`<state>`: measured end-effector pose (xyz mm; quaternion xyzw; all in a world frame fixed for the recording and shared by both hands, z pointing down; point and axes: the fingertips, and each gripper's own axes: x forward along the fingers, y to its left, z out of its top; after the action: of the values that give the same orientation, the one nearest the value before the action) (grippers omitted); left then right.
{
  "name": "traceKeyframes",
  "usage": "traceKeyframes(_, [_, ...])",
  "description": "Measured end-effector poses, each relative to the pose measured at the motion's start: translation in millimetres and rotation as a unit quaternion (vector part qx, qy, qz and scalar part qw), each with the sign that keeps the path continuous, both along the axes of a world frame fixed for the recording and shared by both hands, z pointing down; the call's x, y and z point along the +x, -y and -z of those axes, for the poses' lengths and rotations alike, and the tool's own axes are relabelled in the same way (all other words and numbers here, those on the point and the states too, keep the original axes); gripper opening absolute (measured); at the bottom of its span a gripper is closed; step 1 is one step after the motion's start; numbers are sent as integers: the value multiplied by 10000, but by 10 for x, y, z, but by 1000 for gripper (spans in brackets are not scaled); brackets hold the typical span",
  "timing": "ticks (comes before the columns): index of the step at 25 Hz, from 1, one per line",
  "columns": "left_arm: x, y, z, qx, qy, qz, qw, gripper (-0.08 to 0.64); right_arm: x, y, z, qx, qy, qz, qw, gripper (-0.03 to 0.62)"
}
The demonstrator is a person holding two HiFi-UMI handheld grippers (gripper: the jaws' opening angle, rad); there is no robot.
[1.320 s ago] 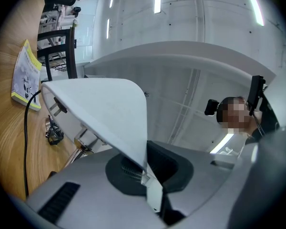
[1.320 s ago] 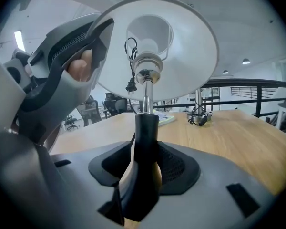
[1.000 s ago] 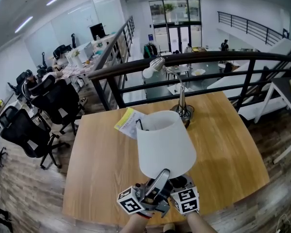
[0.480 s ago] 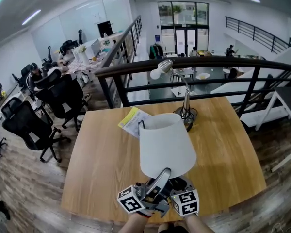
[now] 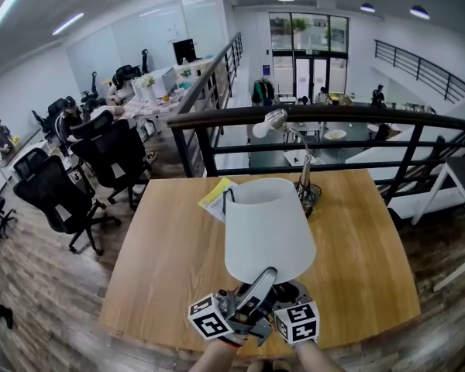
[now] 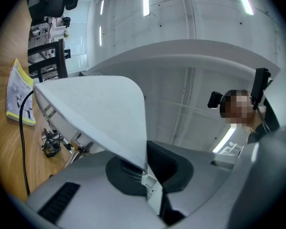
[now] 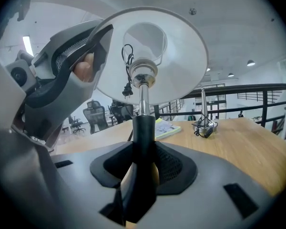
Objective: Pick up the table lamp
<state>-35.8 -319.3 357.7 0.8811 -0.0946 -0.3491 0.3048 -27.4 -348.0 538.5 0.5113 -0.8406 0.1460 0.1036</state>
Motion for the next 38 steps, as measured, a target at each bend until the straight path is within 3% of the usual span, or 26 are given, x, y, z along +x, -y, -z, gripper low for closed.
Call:
traceKeyframes(10, [-101, 14, 280, 223, -28, 288, 9993, 9, -100, 48, 294, 226, 96, 248, 9994, 149])
traceKeyframes(38, [20, 125, 1074, 1058, 100, 541, 9929, 9, -51, 449, 1155, 957, 251, 472, 9940, 149])
